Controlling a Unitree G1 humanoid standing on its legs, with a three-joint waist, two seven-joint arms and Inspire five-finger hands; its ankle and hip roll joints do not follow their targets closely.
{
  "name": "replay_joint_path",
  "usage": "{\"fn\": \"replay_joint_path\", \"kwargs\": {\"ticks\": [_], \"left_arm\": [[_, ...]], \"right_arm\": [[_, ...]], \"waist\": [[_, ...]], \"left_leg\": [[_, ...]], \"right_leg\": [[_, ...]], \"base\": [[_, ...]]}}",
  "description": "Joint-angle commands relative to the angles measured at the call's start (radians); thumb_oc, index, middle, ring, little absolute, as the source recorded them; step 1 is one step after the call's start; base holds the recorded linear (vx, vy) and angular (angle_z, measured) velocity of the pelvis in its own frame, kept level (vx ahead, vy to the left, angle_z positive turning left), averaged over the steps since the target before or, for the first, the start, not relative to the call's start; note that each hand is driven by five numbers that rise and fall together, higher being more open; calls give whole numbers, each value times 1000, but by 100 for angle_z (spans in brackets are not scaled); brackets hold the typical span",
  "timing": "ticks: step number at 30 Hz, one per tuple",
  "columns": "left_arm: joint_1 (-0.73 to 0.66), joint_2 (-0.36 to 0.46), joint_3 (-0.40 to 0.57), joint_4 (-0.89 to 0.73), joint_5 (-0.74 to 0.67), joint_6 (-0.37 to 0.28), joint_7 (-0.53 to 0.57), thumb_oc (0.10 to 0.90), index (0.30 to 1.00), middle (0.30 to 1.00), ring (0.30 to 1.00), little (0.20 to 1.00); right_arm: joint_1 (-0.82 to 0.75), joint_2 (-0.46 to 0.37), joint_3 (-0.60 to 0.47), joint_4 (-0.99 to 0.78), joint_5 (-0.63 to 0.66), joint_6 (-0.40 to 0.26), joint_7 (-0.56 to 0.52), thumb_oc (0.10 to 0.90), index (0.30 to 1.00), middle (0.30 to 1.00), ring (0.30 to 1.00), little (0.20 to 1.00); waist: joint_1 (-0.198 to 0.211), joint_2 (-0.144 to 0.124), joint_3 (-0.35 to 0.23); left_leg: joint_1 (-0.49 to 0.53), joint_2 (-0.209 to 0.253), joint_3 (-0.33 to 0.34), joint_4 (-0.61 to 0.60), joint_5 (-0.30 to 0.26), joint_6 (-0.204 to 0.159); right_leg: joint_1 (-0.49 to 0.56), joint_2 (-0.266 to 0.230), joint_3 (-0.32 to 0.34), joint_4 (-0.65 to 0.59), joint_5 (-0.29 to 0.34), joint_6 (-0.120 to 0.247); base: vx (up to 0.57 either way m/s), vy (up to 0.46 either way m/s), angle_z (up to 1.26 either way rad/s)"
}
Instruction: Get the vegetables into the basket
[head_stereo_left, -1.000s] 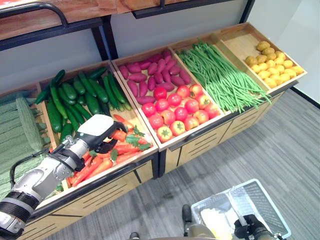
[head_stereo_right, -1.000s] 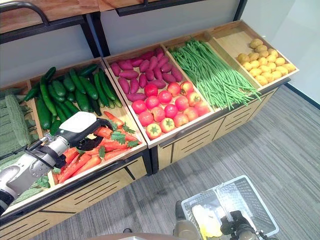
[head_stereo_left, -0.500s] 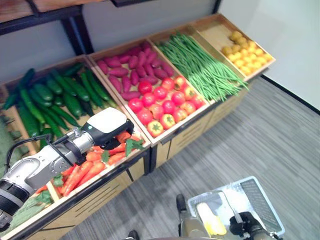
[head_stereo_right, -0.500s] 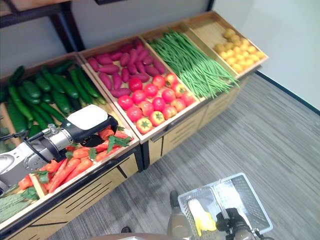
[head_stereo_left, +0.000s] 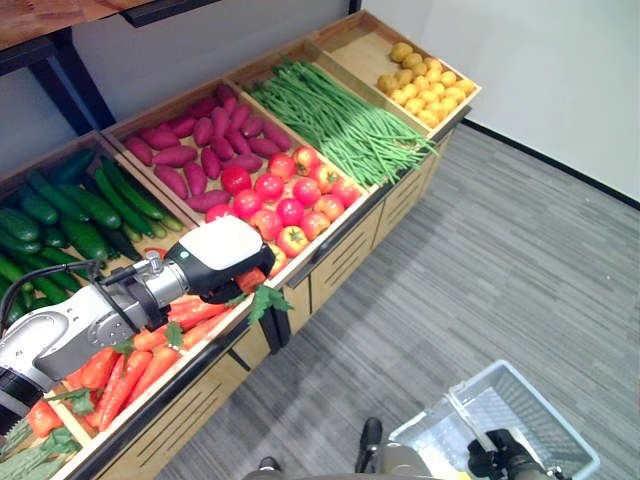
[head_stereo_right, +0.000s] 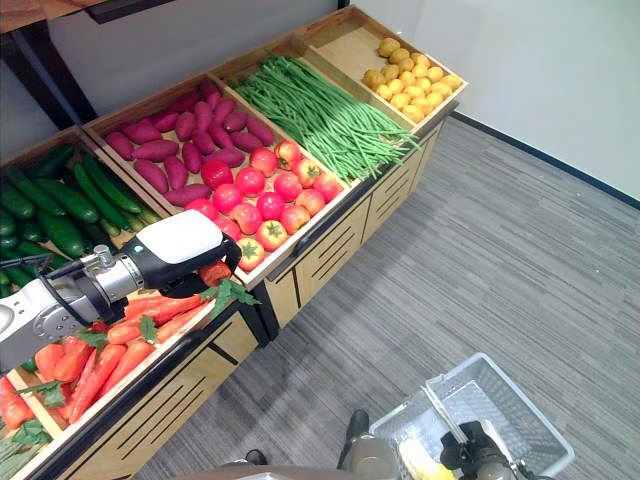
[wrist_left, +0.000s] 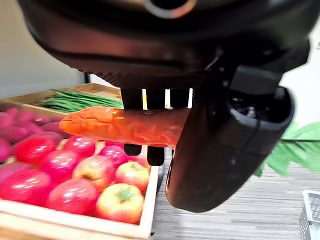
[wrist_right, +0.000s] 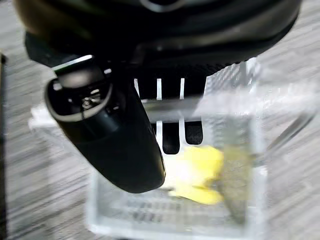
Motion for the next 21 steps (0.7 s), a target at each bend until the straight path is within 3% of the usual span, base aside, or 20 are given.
{"fn": "replay_joint_path", "kwargs": {"ticks": [1,8,10,13,14,15,16,18,21], "left_arm": [[-31,-3,116,-53,-80,-8,51,400,300,300,300,300],[-53,-69,91,-29,-89,-4,55,400,300,300,300,300],[-76,-104,73,-15,-98,-1,59,400,300,300,300,300],[-74,-125,66,-13,-92,4,75,400,300,300,300,300],[-59,-128,73,-15,-83,6,91,400,300,300,300,300],[-41,-126,91,-13,-69,10,118,400,300,300,300,300],[-31,-119,105,-16,-63,13,124,400,300,300,300,300],[-25,-113,115,-22,-62,10,130,400,300,300,300,300],[-31,-107,107,-38,-82,2,109,400,300,300,300,300]], "right_arm": [[-3,-56,5,1,-1,-22,-33,400,300,300,300,300],[-4,-93,-1,-29,21,-33,-42,400,300,300,300,300],[-18,-107,5,-37,28,-37,-45,400,300,300,300,300],[-64,-137,18,-42,34,-41,-53,400,300,300,300,300],[-80,-144,25,-45,37,-43,-56,400,300,300,300,300],[-102,-144,43,-44,36,-47,-56,400,300,300,300,300],[-107,-142,53,-52,32,-50,-54,400,300,300,300,300],[-109,-142,61,-53,28,-54,-53,400,300,300,300,300],[-81,-139,54,-68,23,-52,-45,400,300,300,300,300]], "waist": [[-35,-17,-76],[-61,14,-51],[-64,15,-28],[-28,19,-10],[-10,19,-8],[13,23,-12],[18,24,-14],[25,29,-13],[6,34,-19]], "left_leg": [[-89,-5,-28,-16,54,-17],[-112,63,-30,40,97,-67],[-154,94,-42,144,97,-73],[-199,40,-244,155,86,-70],[-214,12,-337,135,71,-62],[-230,-12,-476,100,67,-53],[-236,-19,-529,85,70,-49],[-243,-40,-585,68,72,-41],[-205,-39,-540,34,71,-28]], "right_leg": [[151,-68,37,-94,-8,123],[165,-6,54,-105,-41,79],[165,10,58,-113,-37,51],[154,13,113,-120,-33,45],[144,10,141,-120,-26,49],[125,17,195,-120,-19,53],[119,22,225,-120,-16,54],[112,29,264,-113,-13,57],[123,14,273,-102,-25,65]], "base": [[-12,-284,-48],[-21,-195,-21],[-103,-186,-14],[-66,-43,-51],[55,4,-124],[73,21,-110],[85,37,-97],[69,70,-97],[108,222,-91]]}}
